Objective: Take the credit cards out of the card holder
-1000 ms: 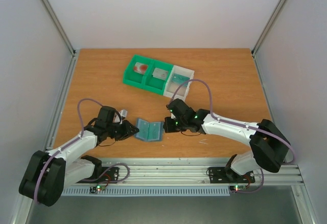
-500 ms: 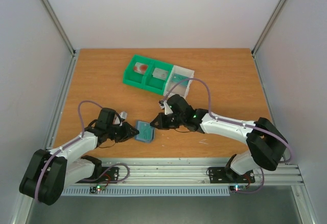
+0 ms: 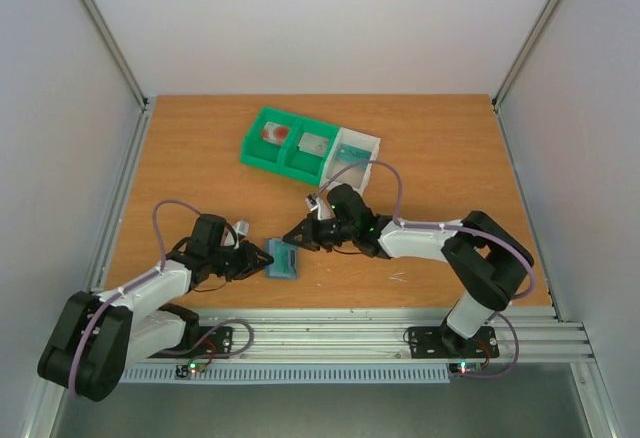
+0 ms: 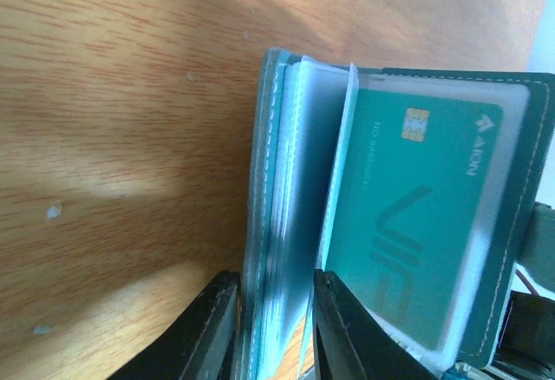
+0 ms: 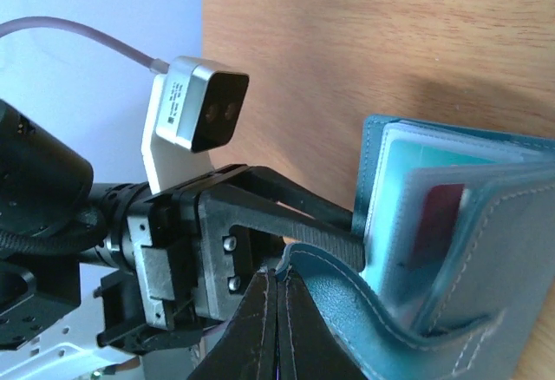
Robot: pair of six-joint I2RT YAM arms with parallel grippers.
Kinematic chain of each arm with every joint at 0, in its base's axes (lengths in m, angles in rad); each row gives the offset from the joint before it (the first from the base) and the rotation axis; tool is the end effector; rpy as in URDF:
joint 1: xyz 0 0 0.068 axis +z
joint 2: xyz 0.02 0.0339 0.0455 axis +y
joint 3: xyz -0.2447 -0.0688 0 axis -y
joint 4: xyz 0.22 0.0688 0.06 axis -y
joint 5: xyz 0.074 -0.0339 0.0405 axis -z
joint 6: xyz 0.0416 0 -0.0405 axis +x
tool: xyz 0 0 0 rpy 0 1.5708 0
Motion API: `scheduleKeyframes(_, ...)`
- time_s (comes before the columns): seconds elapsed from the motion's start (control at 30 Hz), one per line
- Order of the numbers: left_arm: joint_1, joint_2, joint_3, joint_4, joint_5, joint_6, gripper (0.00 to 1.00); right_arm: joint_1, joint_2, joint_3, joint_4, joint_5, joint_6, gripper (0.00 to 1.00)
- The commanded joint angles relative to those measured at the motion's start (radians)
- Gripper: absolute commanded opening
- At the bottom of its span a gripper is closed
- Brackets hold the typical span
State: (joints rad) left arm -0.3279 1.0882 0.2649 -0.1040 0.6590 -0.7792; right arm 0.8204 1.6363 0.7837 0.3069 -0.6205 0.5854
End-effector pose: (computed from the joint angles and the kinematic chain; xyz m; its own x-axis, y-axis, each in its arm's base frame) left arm 0.1472 -0.0770 0.1242 -0.9622 -0.2595 -0.0826 -0.1036 0.6294 -0.7701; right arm 0.1993 0.2492 0.1755 -0.8111 -0.2107 -0.5457 -0.5829 0.3692 0.7238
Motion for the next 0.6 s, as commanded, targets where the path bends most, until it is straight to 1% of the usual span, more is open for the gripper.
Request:
scheduleKeyframes(0.0,-0.004,0.01,-0.007,0.068,0.014,-0.007,0.24,-0.007,0.032,-0.017,0.164,-0.048,0.088,0.01)
scheduleKeyframes(0.1,-0.004,0.009,-0.007,0.064,0.012,-0.005,0.24,-0.014,-0.001,-0.038,0.086,-0.003,0.049,0.01)
scheduleKeyframes(0.27,-0.005,0.013,-0.003,0.055,0.011,0.003,0.24,-0.034,-0.086,-0.06,-0.117,0.065,-0.052,0.01)
scheduleKeyframes(0.4,-0.003,0.003,0.0,0.026,-0.001,0.009,0.24,-0.04,-0.147,-0.053,-0.377,0.186,-0.169,0.02)
scheduleKeyframes(0.47,-0.005,-0.012,0.001,-0.001,-0.016,0.011,0.25,-0.045,-0.176,-0.048,-0.484,0.257,-0.215,0.04)
scheduleKeyframes(0.57,-0.004,-0.047,0.011,-0.058,-0.029,0.011,0.3,-0.046,-0.213,-0.014,-0.657,0.359,-0.266,0.13)
